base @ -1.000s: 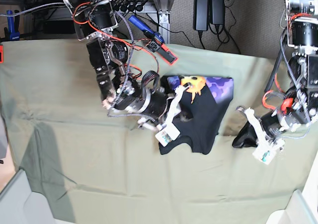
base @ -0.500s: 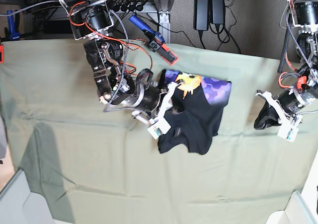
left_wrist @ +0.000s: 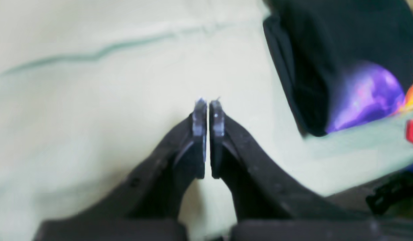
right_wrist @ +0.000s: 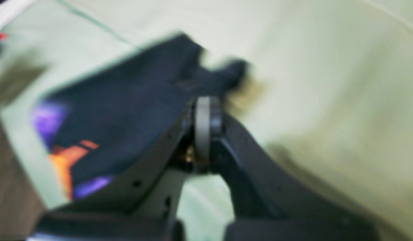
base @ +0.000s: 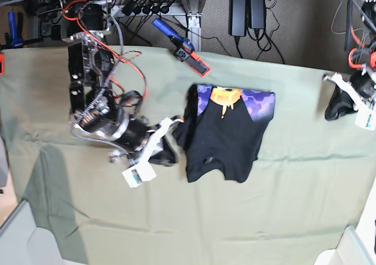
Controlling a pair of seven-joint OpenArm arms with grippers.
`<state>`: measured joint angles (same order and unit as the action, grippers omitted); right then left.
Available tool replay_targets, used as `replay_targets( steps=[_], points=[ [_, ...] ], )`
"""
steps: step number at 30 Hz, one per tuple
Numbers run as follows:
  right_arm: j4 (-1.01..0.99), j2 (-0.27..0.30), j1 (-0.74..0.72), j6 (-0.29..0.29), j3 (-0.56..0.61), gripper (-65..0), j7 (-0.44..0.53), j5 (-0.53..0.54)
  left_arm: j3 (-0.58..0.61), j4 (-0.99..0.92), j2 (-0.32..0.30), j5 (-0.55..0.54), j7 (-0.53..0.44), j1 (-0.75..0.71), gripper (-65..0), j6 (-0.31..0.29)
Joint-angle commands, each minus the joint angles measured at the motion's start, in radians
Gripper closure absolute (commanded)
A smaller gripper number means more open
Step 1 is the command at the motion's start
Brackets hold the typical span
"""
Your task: Fold the T-shirt properly
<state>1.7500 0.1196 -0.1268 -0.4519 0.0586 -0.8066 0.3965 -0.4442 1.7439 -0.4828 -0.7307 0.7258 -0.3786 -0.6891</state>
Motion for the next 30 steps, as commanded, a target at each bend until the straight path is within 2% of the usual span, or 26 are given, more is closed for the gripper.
replay_targets(
  steps=[1, 10, 13, 17, 20, 24, 30],
  points=[
    [0.024, 0.019, 0.008, -0.069, -0.028, 0.0, 0.019, 0.024, -0.018, 0.023, -0.019, -0.019, -0.014, -0.014, -1.7, -0.009],
    [0.075, 0.180, 0.279, -0.069, -0.257, 0.0, -0.003, 0.184, -0.084, 0.075, -0.019, -0.062, 0.021, -0.206, -1.7, -0.009],
    [0.100, 0.210, 0.380, -0.069, -0.314, 0.0, -0.014, 0.232, -0.088, 0.093, -0.018, -0.058, 0.022, -0.290, -1.7, -0.009],
    [0.164, 0.246, 0.527, -0.069, -0.340, 0.0, -0.021, 0.241, -0.088, 0.096, -0.016, -0.058, 0.024, -0.398, -1.7, -0.009],
    [0.215, 0.267, 0.634, -0.069, -0.340, 0.0, -0.021, 0.240, -0.087, 0.096, -0.013, -0.058, 0.024, -0.468, -1.7, -0.009],
    [0.243, 0.267, 0.769, -0.069, -0.340, 0.0, -0.025, 0.259, -0.087, 0.095, -0.010, -0.021, 0.023, -0.550, -1.7, -0.009],
    [0.225, 0.267, 0.943, -0.069, -0.340, 0.0, -0.025, 0.257, -0.087, 0.013, -0.011, 0.017, 0.023, -0.583, -1.7, -0.009]
  ],
)
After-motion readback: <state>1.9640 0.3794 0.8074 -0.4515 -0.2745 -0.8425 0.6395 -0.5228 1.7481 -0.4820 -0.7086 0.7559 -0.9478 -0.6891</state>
